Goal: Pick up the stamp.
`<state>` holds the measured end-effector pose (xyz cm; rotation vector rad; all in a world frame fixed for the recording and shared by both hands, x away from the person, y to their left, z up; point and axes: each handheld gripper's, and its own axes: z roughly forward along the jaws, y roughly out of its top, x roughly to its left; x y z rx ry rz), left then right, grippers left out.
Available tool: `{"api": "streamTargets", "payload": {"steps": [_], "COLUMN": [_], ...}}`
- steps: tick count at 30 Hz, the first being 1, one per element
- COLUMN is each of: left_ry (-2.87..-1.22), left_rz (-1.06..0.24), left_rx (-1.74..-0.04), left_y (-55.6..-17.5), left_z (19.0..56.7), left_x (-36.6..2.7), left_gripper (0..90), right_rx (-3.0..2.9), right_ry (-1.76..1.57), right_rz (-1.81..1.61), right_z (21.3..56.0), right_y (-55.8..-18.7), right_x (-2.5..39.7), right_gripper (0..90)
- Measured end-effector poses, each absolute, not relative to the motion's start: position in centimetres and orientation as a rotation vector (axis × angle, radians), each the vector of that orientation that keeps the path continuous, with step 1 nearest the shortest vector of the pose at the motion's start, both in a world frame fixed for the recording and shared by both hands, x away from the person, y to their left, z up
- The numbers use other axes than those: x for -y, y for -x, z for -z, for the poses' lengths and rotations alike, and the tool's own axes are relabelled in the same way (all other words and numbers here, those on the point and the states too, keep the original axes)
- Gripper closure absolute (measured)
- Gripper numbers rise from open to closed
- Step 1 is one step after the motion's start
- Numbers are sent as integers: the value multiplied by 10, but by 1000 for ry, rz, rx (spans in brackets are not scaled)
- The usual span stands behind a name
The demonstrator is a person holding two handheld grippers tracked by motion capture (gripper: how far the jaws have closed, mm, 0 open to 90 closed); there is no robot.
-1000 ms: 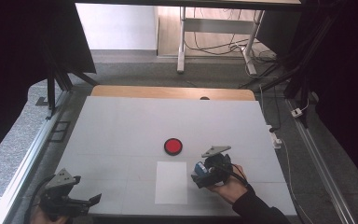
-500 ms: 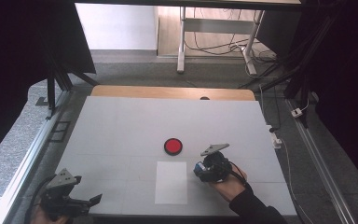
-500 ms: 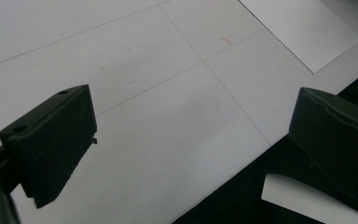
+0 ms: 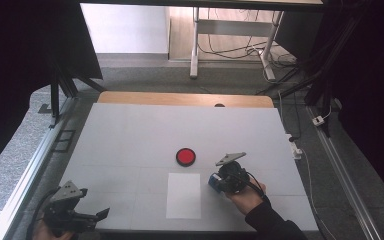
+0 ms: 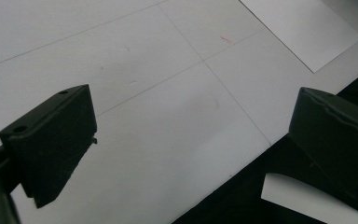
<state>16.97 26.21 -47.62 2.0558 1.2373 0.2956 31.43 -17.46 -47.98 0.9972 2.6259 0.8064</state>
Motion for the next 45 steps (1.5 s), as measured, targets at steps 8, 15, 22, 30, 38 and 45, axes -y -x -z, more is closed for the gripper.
{"api": "streamTargets", "payload": {"steps": [8, 15, 22, 30, 38, 45], "left_ry": [-2054, -2043, -2047, -2034, -2041, -2041], "left_rz": [-290, -290, -242, -202, -173, -141], "left_rx": [-1238, -1231, -1212, -1207, -1196, -1161], "left_y": [-170, -169, -171, -173, -175, -177], "left_z": [476, 476, 476, 476, 477, 477], "left_x": [-262, -263, -263, -266, -264, -264], "left_gripper": [9, 0, 0, 0, 0, 0], "right_rx": [-2629, -2591, -2608, -2609, -2604, -2619], "right_ry": [-967, -1017, -924, -886, -875, -814], "right_rz": [-848, -970, -999, -1052, -1148, -1162], "right_z": [475, 463, 457, 452, 445, 438], "right_y": [-314, -316, -313, -311, -312, -311], "right_x": [179, 191, 192, 191, 193, 192], "right_gripper": [713, 712, 712, 712, 712, 711]}}
